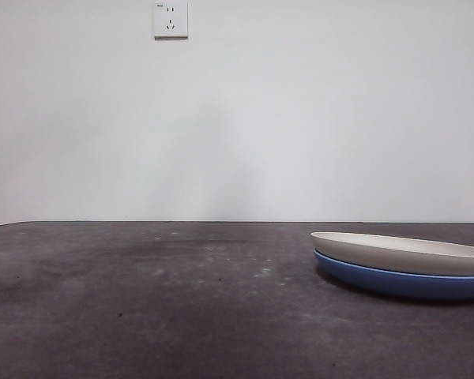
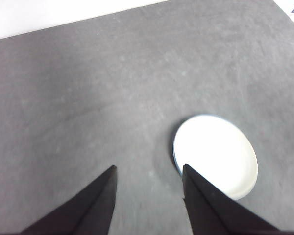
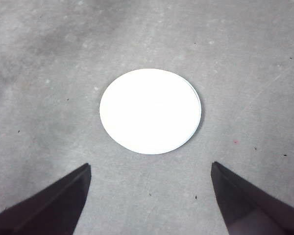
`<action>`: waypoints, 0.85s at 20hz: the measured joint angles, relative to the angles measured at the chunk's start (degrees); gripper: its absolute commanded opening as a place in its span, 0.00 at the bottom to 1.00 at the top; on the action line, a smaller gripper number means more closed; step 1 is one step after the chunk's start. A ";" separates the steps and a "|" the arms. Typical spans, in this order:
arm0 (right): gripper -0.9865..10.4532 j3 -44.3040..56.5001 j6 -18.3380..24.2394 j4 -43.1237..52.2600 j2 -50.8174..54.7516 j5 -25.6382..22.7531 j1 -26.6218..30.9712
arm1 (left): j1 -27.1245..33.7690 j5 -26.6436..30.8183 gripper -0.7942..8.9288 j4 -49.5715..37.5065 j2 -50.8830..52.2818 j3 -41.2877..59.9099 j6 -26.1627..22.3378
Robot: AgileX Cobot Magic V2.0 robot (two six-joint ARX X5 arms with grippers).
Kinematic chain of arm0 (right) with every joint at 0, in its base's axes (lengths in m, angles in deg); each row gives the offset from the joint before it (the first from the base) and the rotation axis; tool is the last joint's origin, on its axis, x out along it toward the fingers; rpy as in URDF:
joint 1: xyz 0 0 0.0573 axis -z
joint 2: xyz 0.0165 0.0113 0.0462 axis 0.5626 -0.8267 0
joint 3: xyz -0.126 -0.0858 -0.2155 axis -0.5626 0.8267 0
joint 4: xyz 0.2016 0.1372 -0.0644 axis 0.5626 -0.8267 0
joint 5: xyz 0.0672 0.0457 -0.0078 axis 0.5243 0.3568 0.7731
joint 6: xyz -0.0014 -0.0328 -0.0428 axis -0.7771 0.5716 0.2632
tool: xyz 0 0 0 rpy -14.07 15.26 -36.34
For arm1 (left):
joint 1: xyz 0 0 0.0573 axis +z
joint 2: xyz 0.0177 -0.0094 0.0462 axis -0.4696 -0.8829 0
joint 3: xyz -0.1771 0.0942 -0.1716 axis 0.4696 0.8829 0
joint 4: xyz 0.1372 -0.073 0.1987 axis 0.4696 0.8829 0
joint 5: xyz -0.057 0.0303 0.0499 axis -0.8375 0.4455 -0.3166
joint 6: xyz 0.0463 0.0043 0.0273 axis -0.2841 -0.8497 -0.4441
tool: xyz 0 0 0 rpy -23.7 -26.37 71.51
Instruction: Pick up the white plate, put it on the blue plate, put it on desk
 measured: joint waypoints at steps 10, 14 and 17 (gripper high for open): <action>0.43 0.00 -0.07 0.00 0.00 0.00 0.00 | 0.46 -14.69 0.31 -16.55 28.89 44.81 -1.20; 0.43 0.00 -1.11 -0.11 0.00 0.02 0.00 | 0.46 -18.40 0.31 -17.66 34.67 59.01 -2.40; 0.43 0.07 -1.38 -1.09 -0.02 0.02 0.00 | 0.46 -25.62 0.31 -21.24 37.62 67.21 -3.21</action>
